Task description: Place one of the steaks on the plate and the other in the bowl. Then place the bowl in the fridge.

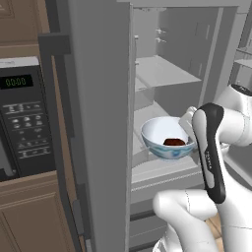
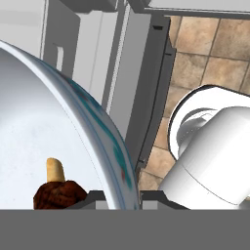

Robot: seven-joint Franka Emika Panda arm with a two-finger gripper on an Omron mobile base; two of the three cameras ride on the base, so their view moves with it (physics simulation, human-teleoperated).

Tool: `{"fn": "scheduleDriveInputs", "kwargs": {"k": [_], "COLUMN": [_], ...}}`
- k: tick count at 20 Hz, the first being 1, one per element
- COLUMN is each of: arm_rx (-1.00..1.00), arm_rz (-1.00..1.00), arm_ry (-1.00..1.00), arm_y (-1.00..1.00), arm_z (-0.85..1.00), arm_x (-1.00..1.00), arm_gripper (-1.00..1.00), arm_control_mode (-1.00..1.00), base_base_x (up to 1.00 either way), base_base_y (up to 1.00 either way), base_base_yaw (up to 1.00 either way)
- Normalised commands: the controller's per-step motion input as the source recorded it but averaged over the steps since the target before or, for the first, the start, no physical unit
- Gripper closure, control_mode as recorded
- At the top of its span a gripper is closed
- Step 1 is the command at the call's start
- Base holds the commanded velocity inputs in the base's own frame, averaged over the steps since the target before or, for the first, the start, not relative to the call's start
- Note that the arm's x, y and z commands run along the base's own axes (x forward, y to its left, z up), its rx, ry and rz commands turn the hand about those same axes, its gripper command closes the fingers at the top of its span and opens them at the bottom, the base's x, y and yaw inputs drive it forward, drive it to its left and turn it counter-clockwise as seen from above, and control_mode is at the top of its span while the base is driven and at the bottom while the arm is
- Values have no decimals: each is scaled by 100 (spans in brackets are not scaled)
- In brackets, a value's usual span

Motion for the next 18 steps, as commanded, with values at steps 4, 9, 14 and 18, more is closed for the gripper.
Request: {"fn": "scheduleDriveInputs", "kwargs": {"k": [4, 9, 14, 18], "arm_rx": [0, 0, 1, 0], "arm_rz": [0, 0, 0, -5], "arm_ry": [0, -23, -19, 2], "arm_y": [0, 2, 9, 4], "arm_z": [0, -28, -31, -10], "arm_x": [0, 28, 70, 89], "arm_gripper": [100, 100, 100, 100], "arm_control_mode": [100, -100, -100, -100], "base_base_x": [0, 2, 0, 0], "base_base_y": [0, 0, 0, 0], "base_base_yaw": [0, 0, 0, 0]}}
